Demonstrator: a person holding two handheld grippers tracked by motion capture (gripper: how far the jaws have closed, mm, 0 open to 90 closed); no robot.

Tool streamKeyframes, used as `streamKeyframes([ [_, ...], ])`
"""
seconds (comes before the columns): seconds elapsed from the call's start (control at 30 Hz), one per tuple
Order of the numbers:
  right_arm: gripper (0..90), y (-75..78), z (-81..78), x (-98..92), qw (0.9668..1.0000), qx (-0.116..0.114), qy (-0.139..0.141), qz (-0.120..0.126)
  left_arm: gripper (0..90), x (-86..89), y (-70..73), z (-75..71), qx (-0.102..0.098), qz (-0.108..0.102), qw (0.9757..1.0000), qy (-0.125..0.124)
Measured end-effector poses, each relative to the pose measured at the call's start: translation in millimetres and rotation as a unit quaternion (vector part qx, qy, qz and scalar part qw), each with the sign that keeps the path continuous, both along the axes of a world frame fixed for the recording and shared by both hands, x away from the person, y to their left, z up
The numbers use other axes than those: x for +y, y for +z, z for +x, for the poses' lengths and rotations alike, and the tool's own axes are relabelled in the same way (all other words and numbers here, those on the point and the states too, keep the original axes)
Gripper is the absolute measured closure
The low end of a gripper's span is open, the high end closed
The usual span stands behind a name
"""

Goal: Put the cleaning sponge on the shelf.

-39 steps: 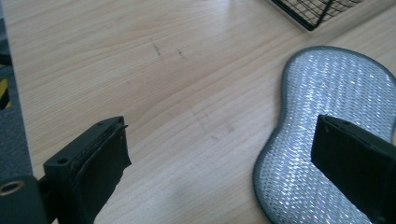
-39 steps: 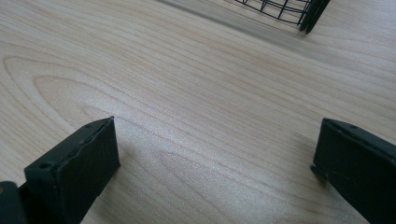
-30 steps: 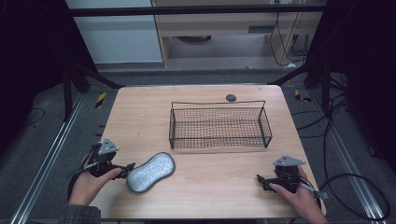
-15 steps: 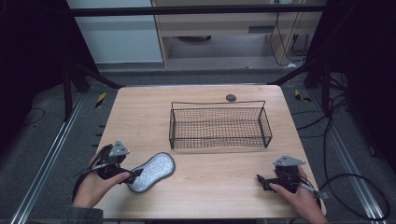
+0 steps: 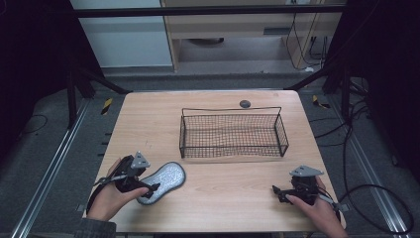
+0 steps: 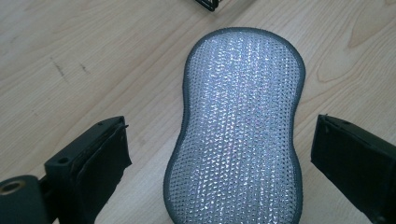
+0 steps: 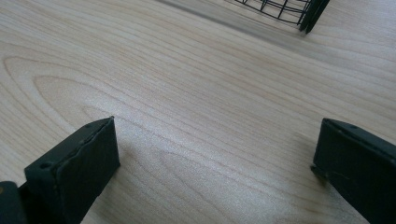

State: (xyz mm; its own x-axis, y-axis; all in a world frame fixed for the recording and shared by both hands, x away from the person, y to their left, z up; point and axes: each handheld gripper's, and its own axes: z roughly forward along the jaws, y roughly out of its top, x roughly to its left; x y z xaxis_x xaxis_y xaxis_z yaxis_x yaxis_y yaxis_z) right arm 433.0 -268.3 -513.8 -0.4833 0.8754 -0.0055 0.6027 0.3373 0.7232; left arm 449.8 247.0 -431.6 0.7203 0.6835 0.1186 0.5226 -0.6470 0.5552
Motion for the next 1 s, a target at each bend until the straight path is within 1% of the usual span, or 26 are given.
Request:
streamKeyframes([
  [0.03, 0.3, 0.0, 0.0, 0.0, 1.0000, 0.000, 0.000, 0.000, 3.5, -1.9, -2.3, 1.1, 0.002, -0.001, 1.0000, -0.002],
  [0.23, 0.3, 0.0, 0.0, 0.0, 1.0000, 0.000, 0.000, 0.000, 3.6, -12.0, -17.2, 9.8, 0.027, 0.023, 0.9992, -0.016],
  [0.33, 0.3, -0.1, 0.0, 0.1, 1.0000, 0.000, 0.000, 0.000, 3.6, -15.0, -23.3, 15.2, 0.042, 0.028, 0.9985, -0.023],
  [0.37, 0.3, -0.1, -0.1, 0.1, 1.0000, 0.000, 0.000, 0.000, 3.6, -16.0, -24.5, 16.7, 0.044, 0.033, 0.9981, -0.027],
  [0.53, 0.3, 0.0, -0.1, 0.0, 1.0000, 0.000, 0.000, 0.000, 3.6, -21.3, -28.3, 22.0, 0.058, 0.041, 0.9967, -0.038],
  [0.67, 0.3, -0.1, 0.0, 0.0, 1.0000, 0.000, 0.000, 0.000, 3.6, -23.4, -31.0, 24.9, 0.062, 0.054, 0.9957, -0.042],
  [0.7, 0.3, 0.0, -0.1, 0.1, 1.0000, 0.000, 0.000, 0.000, 3.7, -23.7, -32.1, 25.0, 0.064, 0.049, 0.9960, -0.039],
  [0.73, 0.3, 0.0, 0.0, 0.0, 1.0000, 0.000, 0.000, 0.000, 3.6, -22.9, -32.1, 25.4, 0.066, 0.053, 0.9955, -0.043],
  [0.87, 0.3, 0.0, 0.0, 0.0, 1.0000, 0.000, 0.000, 0.000, 3.7, -21.5, -34.5, 25.5, 0.071, 0.055, 0.9949, -0.046],
  [0.9, 0.3, 0.0, -0.1, 0.1, 1.0000, 0.000, 0.000, 0.000, 3.6, -21.3, -35.5, 25.9, 0.072, 0.052, 0.9951, -0.044],
  [1.0, 0.3, -0.1, -0.1, 0.1, 1.0000, 0.000, 0.000, 0.000, 3.6, -19.9, -39.3, 27.8, 0.077, 0.053, 0.9946, -0.044],
])
